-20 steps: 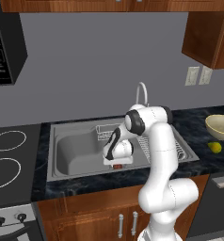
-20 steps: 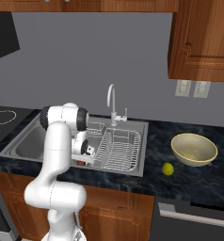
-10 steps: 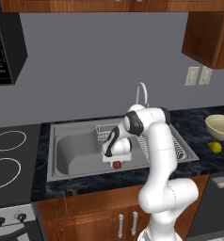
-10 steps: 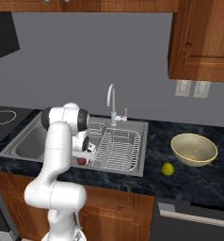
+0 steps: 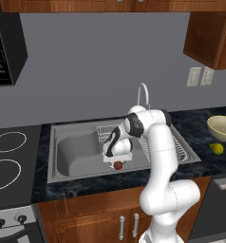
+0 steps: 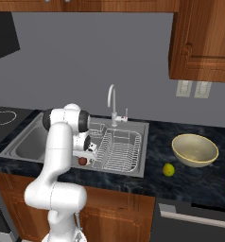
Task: Remove the apple and pear from the sink. Then move the bowl and cup from the counter to the sink for washing.
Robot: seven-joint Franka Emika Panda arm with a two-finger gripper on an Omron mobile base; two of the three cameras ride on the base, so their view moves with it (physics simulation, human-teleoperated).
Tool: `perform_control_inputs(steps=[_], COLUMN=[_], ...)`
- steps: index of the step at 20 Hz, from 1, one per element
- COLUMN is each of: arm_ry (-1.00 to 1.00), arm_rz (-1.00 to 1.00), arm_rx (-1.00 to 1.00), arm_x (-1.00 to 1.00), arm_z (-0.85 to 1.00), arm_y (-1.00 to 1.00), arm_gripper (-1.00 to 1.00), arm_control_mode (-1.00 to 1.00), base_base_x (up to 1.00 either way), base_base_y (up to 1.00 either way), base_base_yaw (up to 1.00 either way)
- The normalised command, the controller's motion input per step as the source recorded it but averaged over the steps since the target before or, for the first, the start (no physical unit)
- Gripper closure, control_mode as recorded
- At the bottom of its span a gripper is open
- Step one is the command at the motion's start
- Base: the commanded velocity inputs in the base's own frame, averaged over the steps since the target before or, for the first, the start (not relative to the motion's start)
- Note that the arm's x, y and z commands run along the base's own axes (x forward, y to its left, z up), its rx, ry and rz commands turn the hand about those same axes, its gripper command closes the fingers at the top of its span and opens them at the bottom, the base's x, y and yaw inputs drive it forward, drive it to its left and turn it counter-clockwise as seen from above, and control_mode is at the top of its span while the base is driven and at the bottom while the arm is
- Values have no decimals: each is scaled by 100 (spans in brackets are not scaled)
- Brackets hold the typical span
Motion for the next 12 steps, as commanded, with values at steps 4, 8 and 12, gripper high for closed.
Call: perform_control_inputs(steps=[4, 8, 12], arm_ry=[0, 0, 0], arm_rz=[0, 0, 0], arm_rx=[-3, -2, 0], arm_x=[-5, -7, -12], arm_z=[-9, -8, -9], arm_y=[0, 0, 0], arm_gripper=[-100, -100, -100], arm_control_mode=[-100, -100, -100], base_base_x=[0, 0, 0], base_base_y=[0, 0, 0], base_base_yaw=[0, 0, 0])
